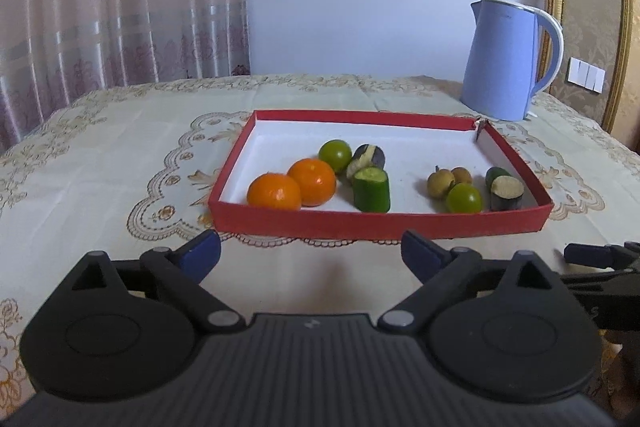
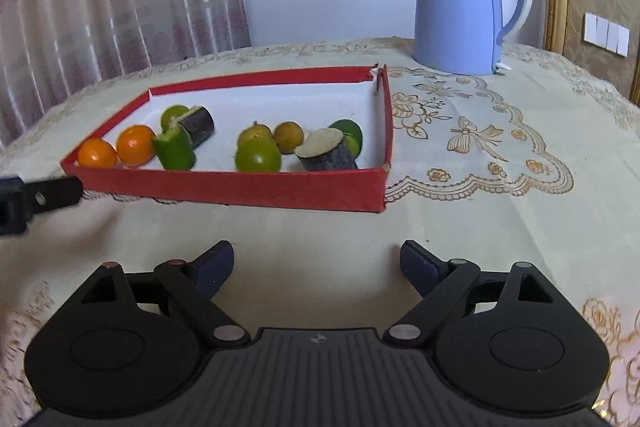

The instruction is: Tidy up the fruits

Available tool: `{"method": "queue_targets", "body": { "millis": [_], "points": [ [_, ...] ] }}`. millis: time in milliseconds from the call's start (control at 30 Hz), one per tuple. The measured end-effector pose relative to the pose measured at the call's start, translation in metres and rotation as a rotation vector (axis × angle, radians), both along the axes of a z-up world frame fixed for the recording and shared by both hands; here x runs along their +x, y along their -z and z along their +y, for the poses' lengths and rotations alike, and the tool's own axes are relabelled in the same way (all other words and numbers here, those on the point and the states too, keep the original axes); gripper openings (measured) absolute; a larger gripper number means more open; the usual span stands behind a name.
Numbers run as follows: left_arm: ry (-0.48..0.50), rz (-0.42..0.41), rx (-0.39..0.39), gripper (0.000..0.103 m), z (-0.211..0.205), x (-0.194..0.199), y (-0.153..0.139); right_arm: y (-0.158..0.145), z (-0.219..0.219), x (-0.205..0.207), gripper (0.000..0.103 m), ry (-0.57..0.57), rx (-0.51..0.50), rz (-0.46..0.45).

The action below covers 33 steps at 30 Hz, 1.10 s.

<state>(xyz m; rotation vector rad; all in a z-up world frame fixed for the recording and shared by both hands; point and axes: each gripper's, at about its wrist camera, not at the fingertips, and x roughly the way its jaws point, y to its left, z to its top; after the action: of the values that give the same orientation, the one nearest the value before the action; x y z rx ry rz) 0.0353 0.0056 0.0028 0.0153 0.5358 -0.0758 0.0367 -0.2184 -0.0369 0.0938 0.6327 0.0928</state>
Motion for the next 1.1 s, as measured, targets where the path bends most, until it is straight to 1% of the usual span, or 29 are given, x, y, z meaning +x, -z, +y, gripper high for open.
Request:
{"method": "queue_targets", "body": {
  "millis": [233,300,367,500,733,1100],
  "points": [
    [-0.029,0.007,-0.038,0.098,0.009,-0.009,-0.001,-0.015,0.015,-0.006,0.091,0.058,0.011,-0.021],
    [-0.031,0.002,-0.035,0.099,0.009,-0.012,-0.001,-0.016,0.018,-0.004,0.091,0.061,0.018,-0.013],
    [-0.03,0.0,-0.03,0.103,0.01,-0.016,-0.001,-0.018,0.022,-0.005,0.091,0.065,0.017,-0.02],
    [-0.026,-0.005,-0.021,0.103,0.011,-0.019,-0.002,-0.019,0.026,-0.006,0.091,0.075,0.009,-0.027],
    [-0.037,0.002,-0.035,0.103,0.013,-0.02,-0.005,-0.023,0.034,-0.006,0.091,0.078,-0.007,-0.034],
    [-0.01,-0.009,-0.002,0.103,0.004,-0.03,-0.008,-0.026,0.038,-0.009,0.091,0.108,-0.032,-0.058]
  ]
}}
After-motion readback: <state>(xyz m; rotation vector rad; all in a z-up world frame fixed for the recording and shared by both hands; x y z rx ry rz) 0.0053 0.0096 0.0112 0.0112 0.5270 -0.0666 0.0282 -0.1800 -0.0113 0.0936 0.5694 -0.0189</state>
